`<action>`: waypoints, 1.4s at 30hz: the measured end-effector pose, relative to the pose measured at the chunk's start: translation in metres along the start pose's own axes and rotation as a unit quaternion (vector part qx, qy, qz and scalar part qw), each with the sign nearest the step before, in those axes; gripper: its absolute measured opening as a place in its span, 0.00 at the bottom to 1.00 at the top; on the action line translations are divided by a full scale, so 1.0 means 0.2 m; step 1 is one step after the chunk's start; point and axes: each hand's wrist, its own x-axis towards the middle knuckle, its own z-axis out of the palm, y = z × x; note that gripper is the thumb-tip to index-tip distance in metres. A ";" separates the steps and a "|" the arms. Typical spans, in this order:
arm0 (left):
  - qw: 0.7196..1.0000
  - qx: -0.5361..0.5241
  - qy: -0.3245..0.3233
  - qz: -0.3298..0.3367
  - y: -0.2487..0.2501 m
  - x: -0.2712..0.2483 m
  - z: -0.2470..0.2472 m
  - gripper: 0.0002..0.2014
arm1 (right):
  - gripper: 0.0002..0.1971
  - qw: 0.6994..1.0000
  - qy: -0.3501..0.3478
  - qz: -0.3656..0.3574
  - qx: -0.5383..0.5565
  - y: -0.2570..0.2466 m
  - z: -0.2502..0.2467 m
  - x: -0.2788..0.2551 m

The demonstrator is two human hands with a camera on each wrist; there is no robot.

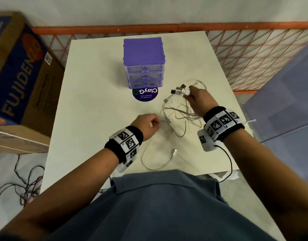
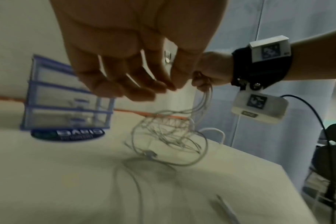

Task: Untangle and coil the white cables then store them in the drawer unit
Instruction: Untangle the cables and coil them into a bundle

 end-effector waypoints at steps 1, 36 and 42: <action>0.998 0.007 -0.059 -0.006 -0.01 -0.02 0.05 0.08 | 0.11 1.000 0.009 0.012 0.021 0.03 -0.01 -0.01; 0.981 0.124 -0.121 -0.081 -0.12 0.21 0.12 0.14 | 0.08 0.991 -0.053 0.053 0.106 0.02 0.24 -0.11; 0.952 -0.296 0.015 -0.077 0.11 0.26 -0.12 0.10 | 0.02 0.962 0.072 0.047 0.259 -0.12 0.18 -0.04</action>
